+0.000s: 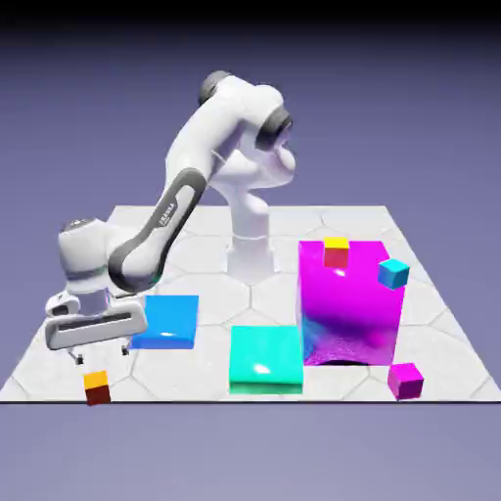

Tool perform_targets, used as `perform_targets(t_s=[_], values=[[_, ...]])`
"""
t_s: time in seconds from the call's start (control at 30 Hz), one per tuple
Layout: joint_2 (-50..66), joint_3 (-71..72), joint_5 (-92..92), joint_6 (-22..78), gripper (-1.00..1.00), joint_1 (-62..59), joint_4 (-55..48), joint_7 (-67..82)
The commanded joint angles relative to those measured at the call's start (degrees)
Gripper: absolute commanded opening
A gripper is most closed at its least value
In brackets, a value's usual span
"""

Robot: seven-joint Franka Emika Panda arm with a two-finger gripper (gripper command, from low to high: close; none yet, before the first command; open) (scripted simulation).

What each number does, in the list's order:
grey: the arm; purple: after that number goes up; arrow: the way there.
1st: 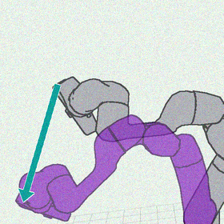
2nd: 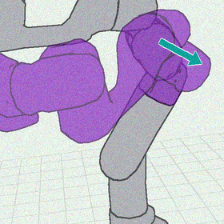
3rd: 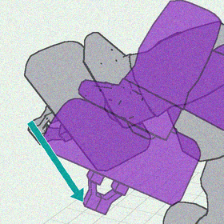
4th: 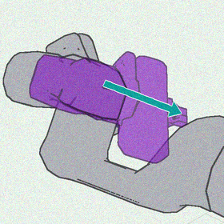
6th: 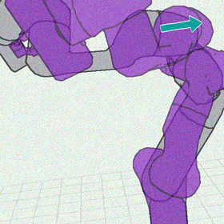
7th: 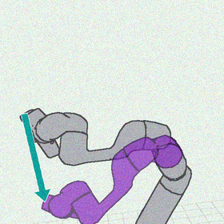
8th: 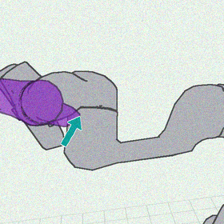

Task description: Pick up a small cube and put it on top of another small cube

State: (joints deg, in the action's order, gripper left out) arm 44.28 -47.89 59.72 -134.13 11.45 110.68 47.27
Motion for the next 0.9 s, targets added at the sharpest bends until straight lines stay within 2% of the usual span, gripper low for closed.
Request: perform_targets(t_s=[0.0,0.13,0.17,0.33,0.87], values=[[0.0,0.0,0.0,0.0,0.00,0.0,0.0,0.0],[7.9,6.3,6.4,-3.6,0.00,-4.4,-4.4,3.2],[7.9,6.3,6.4,-3.6,-1.00,-4.4,-4.4,3.2],[-0.4,0.3,-0.2,0.0,-1.00,0.0,0.2,-0.4],[-33.6,25.1,-20.4,4.7,-1.00,1.6,16.2,-38.5]])
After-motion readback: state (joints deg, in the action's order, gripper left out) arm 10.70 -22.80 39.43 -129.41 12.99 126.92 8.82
